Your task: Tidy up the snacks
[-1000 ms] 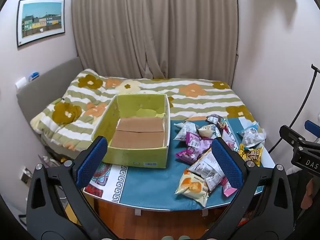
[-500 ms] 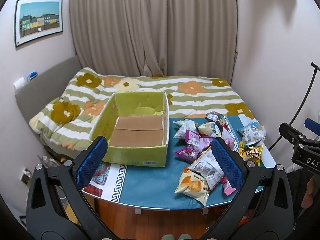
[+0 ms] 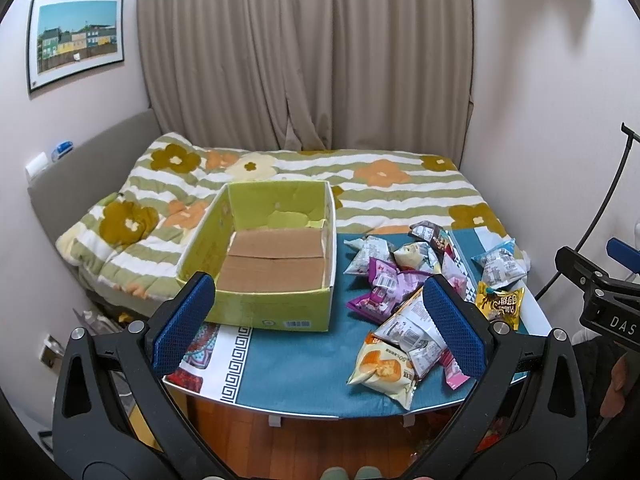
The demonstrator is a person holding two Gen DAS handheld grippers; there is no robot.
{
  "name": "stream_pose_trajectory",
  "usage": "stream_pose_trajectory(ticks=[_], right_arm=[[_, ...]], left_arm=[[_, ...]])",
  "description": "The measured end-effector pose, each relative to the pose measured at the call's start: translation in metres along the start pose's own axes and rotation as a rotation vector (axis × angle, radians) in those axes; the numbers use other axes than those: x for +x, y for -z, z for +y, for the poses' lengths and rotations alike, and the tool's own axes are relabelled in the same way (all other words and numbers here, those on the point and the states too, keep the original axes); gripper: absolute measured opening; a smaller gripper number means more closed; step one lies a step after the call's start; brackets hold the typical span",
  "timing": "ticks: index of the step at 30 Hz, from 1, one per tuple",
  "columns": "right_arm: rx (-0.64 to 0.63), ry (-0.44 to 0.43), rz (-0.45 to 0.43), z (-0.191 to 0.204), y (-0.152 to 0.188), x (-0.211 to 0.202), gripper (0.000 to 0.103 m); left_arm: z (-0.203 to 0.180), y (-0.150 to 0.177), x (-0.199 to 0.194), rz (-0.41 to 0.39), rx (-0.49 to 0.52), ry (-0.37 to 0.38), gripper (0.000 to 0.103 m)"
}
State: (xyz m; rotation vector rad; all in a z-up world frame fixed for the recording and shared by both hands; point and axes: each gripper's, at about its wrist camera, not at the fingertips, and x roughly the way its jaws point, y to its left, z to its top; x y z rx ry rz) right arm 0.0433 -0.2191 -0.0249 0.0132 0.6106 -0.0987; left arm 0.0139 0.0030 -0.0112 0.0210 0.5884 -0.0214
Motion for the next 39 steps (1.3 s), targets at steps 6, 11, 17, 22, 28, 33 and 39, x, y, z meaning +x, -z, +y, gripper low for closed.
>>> stream_pose_trajectory(ticks=[6, 11, 17, 22, 28, 33, 39], right_arm=[[0.0, 0.001, 0.004, 0.0002, 0.0009, 0.0006, 0.103], [0.003, 0.006, 0.015, 0.0006, 0.0054, 0.003, 0.103], [0.006, 0.001, 0.021, 0.0009, 0.0056, 0.0021, 0.103], [0.008, 0.0, 0.025, 0.0003, 0.0033, 0.0031, 0.103], [0.008, -0.001, 0.026, 0.0003, 0.003, 0.0033, 0.103], [0.009, -0.002, 0.029, 0.0007, 0.0032, 0.0035, 0.103], [0.01, -0.002, 0.029, 0.0006, 0.0029, 0.0035, 0.103]], left_arm=[[-0.0015, -0.0012, 0.0045, 0.015, -0.004, 0.01, 0.103], [-0.0013, -0.0013, 0.006, 0.019, -0.006, 0.014, 0.103], [-0.0002, -0.0019, 0.0064, 0.021, -0.005, 0.015, 0.103], [0.0008, -0.0026, 0.008, 0.028, 0.003, 0.01, 0.103], [0.0015, -0.0043, 0.0094, 0.031, 0.006, 0.011, 0.103], [0.0019, -0.0044, 0.0095, 0.031, 0.005, 0.012, 0.103], [0.0019, -0.0048, 0.0103, 0.029, 0.005, 0.012, 0.103]])
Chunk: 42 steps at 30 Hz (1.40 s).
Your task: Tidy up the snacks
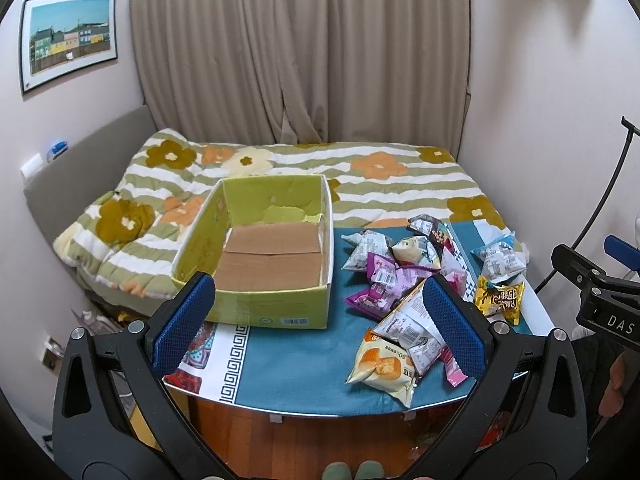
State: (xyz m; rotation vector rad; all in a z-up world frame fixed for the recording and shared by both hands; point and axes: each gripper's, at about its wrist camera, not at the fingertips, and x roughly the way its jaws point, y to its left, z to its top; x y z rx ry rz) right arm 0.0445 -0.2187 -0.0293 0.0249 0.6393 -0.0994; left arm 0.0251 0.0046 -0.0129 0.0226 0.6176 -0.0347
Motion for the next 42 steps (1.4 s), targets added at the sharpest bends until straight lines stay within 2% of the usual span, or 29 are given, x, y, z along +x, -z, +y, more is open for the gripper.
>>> stream_pose_trajectory(ticks=[20, 27, 33, 39, 42], right_arm=[[0.003, 0.0, 0.008, 0.001, 0.0, 0.0, 0.103], [0.03, -0.006, 0.046, -0.008, 0.008, 0.01, 0.103], [0.044, 0.007, 0.146, -0.014, 0.034, 0.035, 0.103], [-0.006, -0.048, 0.21, -0.016, 0.056, 0.07, 0.103], [-0.037, -0.11, 0.245, -0.013, 0.062, 0.091, 0.103]], left_arm=[[-0.001, -0.002, 0.006, 0.021, 0.005, 0.015, 0.103], [0.004, 0.008, 0.04, 0.143, 0.017, 0.076, 0.103], [0.004, 0.043, 0.093, 0.3, 0.015, 0.196, 0.103], [-0.008, 0.085, 0.14, 0.422, -0.005, 0.27, 0.103], [-0.012, 0.103, 0.161, 0.476, -0.046, 0.304, 0.103]])
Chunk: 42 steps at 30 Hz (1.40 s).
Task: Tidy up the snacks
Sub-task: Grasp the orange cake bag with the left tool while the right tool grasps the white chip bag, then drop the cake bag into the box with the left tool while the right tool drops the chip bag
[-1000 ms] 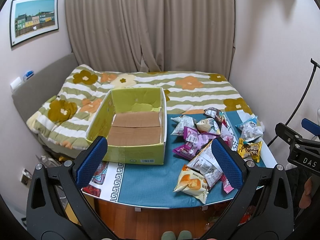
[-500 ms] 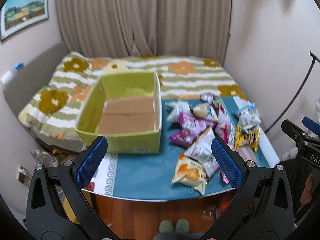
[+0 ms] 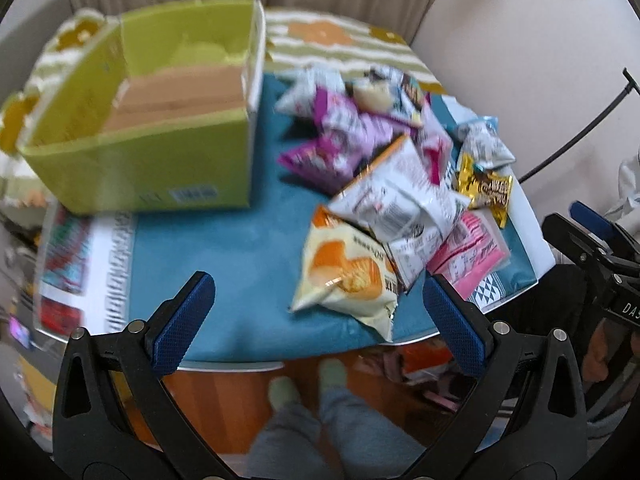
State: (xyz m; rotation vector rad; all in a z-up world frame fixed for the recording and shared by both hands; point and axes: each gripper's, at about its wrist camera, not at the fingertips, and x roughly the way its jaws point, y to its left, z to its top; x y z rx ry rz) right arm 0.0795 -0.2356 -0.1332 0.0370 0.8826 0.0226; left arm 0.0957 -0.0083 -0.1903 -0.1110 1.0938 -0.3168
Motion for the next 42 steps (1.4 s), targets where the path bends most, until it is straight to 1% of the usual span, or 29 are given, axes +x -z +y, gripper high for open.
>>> stream_pose_trajectory(ticks=[2, 5, 11, 13, 15, 18, 20, 21, 22, 24, 26, 29, 31, 35, 37, 39, 42], right_arm=[[-0.032, -0.026, 0.023, 0.001, 0.0, 0.016, 0.103], [-0.085, -0.067, 0.065, 0.004, -0.004, 0.043, 0.103], [-0.164, -0.195, 0.124, 0.01, -0.013, 0.085, 0.103], [-0.194, -0.243, 0.159, 0.013, -0.015, 0.098, 0.103], [-0.229, -0.27, 0.194, 0.017, -0.016, 0.111, 0.103], [-0.255, -0.305, 0.242, 0.021, -0.016, 0.127, 0.103], [-0.27, -0.332, 0.259, 0.024, -0.015, 0.134, 0.103], [-0.28, -0.344, 0.266, 0.025, -0.015, 0.137, 0.103], [-0.287, -0.353, 0.271, 0.026, -0.015, 0.139, 0.103], [-0.301, -0.374, 0.281, 0.028, -0.016, 0.145, 0.103], [-0.319, -0.397, 0.289, 0.032, -0.016, 0.151, 0.103], [-0.341, -0.428, 0.301, 0.036, -0.016, 0.159, 0.103], [-0.351, -0.442, 0.305, 0.037, -0.016, 0.162, 0.103], [-0.367, -0.465, 0.318, 0.04, -0.016, 0.166, 0.098], [-0.379, -0.478, 0.324, 0.041, -0.015, 0.167, 0.092], [-0.388, -0.499, 0.337, 0.044, -0.014, 0.169, 0.079], [-0.4, -0.517, 0.334, 0.044, -0.013, 0.168, 0.072]], left_arm=[[0.002, 0.004, 0.015, 0.018, -0.036, 0.018, 0.103], [0.004, 0.007, 0.035, 0.037, -0.09, 0.02, 0.103], [-0.001, 0.014, 0.069, 0.075, -0.159, 0.024, 0.102], [-0.002, 0.017, 0.076, 0.08, -0.184, 0.027, 0.101], [-0.002, 0.02, 0.083, 0.082, -0.213, 0.036, 0.1], [-0.003, 0.024, 0.092, 0.083, -0.25, 0.042, 0.096], [-0.002, 0.029, 0.098, 0.084, -0.268, 0.04, 0.092], [-0.002, 0.029, 0.099, 0.083, -0.278, 0.043, 0.089], [-0.002, 0.029, 0.101, 0.083, -0.289, 0.053, 0.083], [0.0, 0.029, 0.103, 0.082, -0.31, 0.066, 0.082], [0.0, 0.029, 0.104, 0.079, -0.319, 0.074, 0.074], [-0.001, 0.032, 0.103, 0.073, -0.324, 0.069, 0.073], [-0.002, 0.028, 0.101, 0.074, -0.33, 0.069, 0.072], [-0.004, 0.022, 0.096, 0.076, -0.356, 0.069, 0.072], [-0.005, 0.023, 0.093, 0.073, -0.361, 0.063, 0.071], [-0.004, 0.024, 0.088, 0.073, -0.365, 0.058, 0.071], [-0.002, 0.023, 0.081, 0.067, -0.365, 0.056, 0.067]])
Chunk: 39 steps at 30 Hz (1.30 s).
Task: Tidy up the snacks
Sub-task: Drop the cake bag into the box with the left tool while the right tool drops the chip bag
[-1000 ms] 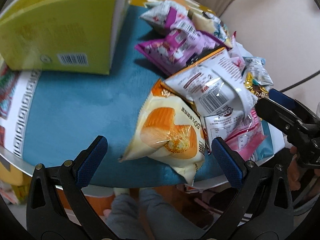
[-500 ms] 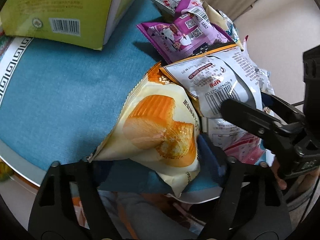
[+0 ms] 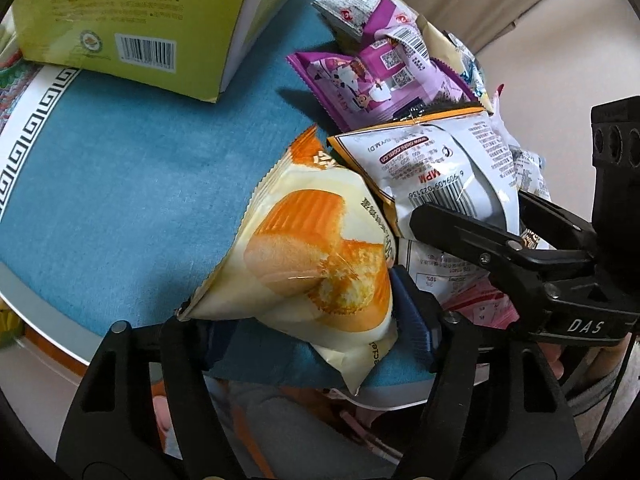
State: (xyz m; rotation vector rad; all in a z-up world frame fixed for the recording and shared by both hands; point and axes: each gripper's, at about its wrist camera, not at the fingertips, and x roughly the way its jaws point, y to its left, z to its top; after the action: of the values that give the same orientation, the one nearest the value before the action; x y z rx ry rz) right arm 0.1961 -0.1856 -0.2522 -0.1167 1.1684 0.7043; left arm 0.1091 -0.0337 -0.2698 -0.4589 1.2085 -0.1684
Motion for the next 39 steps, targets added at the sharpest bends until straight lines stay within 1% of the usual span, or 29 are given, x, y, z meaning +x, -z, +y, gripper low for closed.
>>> stream_pose_trajectory(ticks=[5, 13, 16, 18, 22, 24, 27, 28, 31, 33, 36, 39], right_arm=[[-0.003, -0.008, -0.022, 0.003, 0.001, -0.007, 0.068], [0.006, -0.016, -0.092, 0.007, -0.009, -0.034, 0.067], [-0.019, 0.004, -0.113, 0.014, -0.014, -0.048, 0.067], [-0.028, 0.011, -0.128, 0.017, -0.017, -0.057, 0.067], [-0.039, 0.035, -0.185, 0.023, -0.03, -0.083, 0.067], [-0.04, 0.058, -0.223, 0.026, -0.04, -0.095, 0.067], [-0.05, 0.084, -0.25, 0.033, -0.057, -0.105, 0.067], [-0.054, 0.091, -0.252, 0.035, -0.066, -0.11, 0.067], [-0.026, 0.099, -0.277, 0.039, -0.093, -0.117, 0.067], [0.01, 0.098, -0.293, 0.041, -0.114, -0.117, 0.067], [0.039, 0.11, -0.295, 0.048, -0.141, -0.113, 0.067], [0.063, 0.141, -0.292, 0.056, -0.173, -0.102, 0.067]], left_arm=[[-0.002, -0.006, -0.01, -0.008, -0.001, -0.013, 0.064], [0.002, -0.015, -0.043, -0.036, -0.004, -0.034, 0.062], [-0.001, -0.022, -0.067, -0.073, 0.001, -0.03, 0.062], [-0.007, -0.021, -0.081, -0.099, 0.006, -0.028, 0.062], [-0.01, -0.034, -0.118, -0.167, 0.017, -0.011, 0.062], [-0.01, -0.047, -0.136, -0.206, 0.025, -0.01, 0.062], [-0.006, -0.071, -0.159, -0.263, 0.035, -0.01, 0.062], [-0.011, -0.084, -0.157, -0.275, 0.038, -0.01, 0.062], [0.0, -0.12, -0.169, -0.309, 0.049, -0.005, 0.062], [0.014, -0.145, -0.174, -0.317, 0.058, -0.005, 0.062], [0.033, -0.186, -0.178, -0.318, 0.076, 0.002, 0.062], [0.054, -0.228, -0.175, -0.305, 0.109, -0.009, 0.062]])
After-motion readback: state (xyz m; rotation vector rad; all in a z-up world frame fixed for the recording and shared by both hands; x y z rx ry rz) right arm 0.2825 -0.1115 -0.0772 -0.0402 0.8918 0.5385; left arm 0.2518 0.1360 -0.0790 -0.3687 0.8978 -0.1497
